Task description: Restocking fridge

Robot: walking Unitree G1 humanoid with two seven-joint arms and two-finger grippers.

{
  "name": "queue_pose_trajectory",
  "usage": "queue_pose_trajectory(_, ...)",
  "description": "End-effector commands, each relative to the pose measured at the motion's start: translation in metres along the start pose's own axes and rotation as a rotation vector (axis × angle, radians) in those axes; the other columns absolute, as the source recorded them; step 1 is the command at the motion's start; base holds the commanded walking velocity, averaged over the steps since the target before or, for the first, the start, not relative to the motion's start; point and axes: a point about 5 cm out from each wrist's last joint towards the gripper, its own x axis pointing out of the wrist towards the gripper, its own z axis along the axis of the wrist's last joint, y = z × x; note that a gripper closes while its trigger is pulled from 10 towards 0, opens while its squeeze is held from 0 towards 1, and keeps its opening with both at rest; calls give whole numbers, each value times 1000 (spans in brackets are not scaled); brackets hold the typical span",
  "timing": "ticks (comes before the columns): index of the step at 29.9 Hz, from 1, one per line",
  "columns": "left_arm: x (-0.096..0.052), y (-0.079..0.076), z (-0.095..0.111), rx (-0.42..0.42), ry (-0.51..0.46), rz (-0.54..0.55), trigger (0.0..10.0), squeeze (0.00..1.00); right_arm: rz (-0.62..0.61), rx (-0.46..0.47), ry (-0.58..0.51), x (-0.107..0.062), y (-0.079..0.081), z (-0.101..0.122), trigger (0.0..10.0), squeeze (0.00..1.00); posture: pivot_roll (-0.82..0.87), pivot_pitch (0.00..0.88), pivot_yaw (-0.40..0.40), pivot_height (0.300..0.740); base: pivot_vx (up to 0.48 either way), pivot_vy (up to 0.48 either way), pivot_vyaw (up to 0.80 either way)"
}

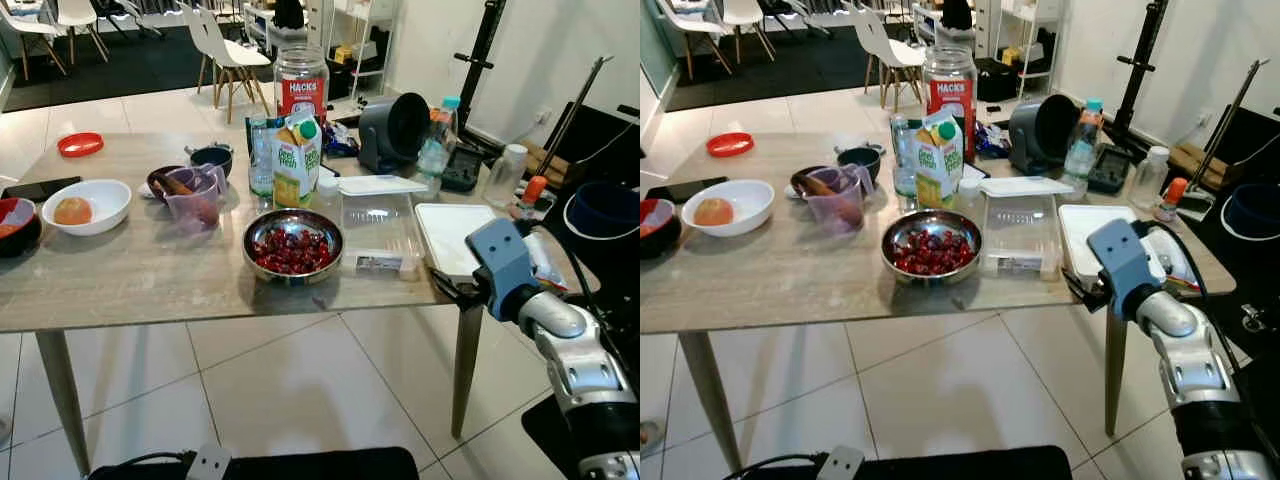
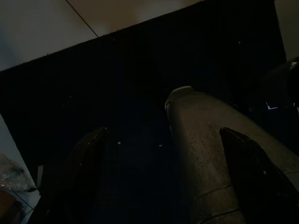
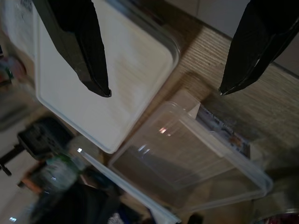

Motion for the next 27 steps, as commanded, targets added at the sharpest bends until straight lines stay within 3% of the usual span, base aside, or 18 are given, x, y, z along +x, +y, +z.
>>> queue_pose_trajectory(1, -3, -7, -23, -7, 91, -20, 10000, 0, 2, -53, -5, 3, 2, 3, 10000, 0, -70, 0, -21, 740, 0, 0, 0)
queue_pose_trajectory(7, -3, -8, -24, -12, 92, -23, 10000, 0, 42, -65, 10, 11, 10, 2, 10000, 0, -69, 0, -24, 740, 0, 0, 0)
queue_pose_trajectory(11, -3, -10, -24, -21, 91, -24, 10000, 0, 87, -153, 84, 11, 9, -6, 10000, 0, -67, 0, -29, 740, 0, 0, 0)
queue_pose_trajectory(13, -3, -10, -24, -21, 91, -24, 10000, 0, 87, -153, 84, 11, 9, -6, 10000, 0, -67, 0, -29, 740, 0, 0, 0)
queue_pose_trajectory(18, -3, -10, -27, -22, 99, -23, 10000, 0, 129, -236, 197, 5, -1, -21, 10000, 0, -67, 0, -31, 740, 0, 0, 0)
queue_pose_trajectory(27, -4, -10, -29, -24, 102, -21, 10000, 0, 140, -280, 269, 2, -13, -29, 10000, 0, -66, 0, -32, 740, 0, 0, 0)
